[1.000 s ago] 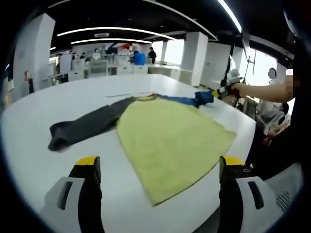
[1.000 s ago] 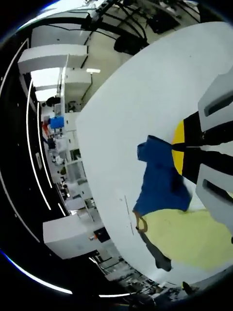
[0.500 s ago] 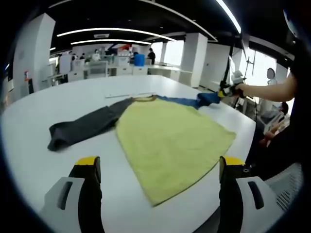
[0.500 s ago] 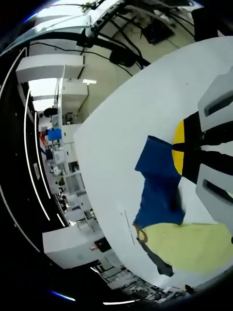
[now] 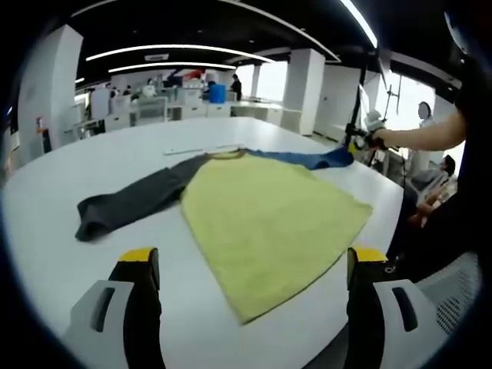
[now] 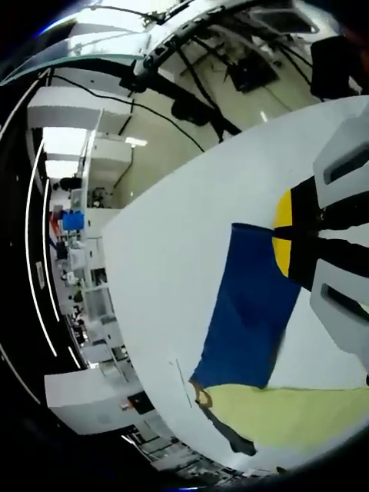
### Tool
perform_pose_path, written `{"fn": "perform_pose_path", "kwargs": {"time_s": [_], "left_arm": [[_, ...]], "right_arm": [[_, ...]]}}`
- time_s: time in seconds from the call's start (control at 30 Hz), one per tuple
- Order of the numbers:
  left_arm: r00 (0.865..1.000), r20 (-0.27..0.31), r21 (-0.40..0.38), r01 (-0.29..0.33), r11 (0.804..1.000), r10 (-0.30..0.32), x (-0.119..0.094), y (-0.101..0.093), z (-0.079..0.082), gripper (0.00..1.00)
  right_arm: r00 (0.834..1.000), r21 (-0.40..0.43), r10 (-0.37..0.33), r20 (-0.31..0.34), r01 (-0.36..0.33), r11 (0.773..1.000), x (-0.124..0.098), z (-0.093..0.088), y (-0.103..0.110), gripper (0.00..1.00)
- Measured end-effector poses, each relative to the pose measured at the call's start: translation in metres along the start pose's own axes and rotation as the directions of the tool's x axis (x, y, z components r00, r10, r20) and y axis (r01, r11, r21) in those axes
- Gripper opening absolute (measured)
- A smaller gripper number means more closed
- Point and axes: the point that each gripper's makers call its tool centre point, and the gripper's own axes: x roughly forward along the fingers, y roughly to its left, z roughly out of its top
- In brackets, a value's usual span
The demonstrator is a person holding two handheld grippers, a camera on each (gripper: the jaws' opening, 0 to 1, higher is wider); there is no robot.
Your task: Fold the garment on the visible template until the final outline fits inside the template.
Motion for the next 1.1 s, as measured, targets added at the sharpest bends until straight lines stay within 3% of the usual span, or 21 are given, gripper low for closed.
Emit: {"fn": "perform_pose_path", "kwargs": {"time_s": [0.2,0.63,1.1], "left_arm": [[1.000,-0.007,0.002,-0.002,1.000,0.002,-0.001,-0.001,-0.001,0.99],[1.000,-0.008,0.018,-0.009,1.000,0.009,0.000,0.001,0.003,0.99],[1.000,-0.015,0.030,-0.005,1.000,0.006,-0.003,0.000,0.001,0.99]], "right_arm": [[0.999,-0.049,-0.043,-0.009,0.043,0.998,0.005,0.008,-0.020,0.00],[0.997,-0.126,-0.035,-0.075,0.025,0.992,0.017,0.006,-0.020,0.00],[0.998,-0.099,0.034,-0.054,-0.039,0.994,0.013,0.016,0.011,0.00]]}}
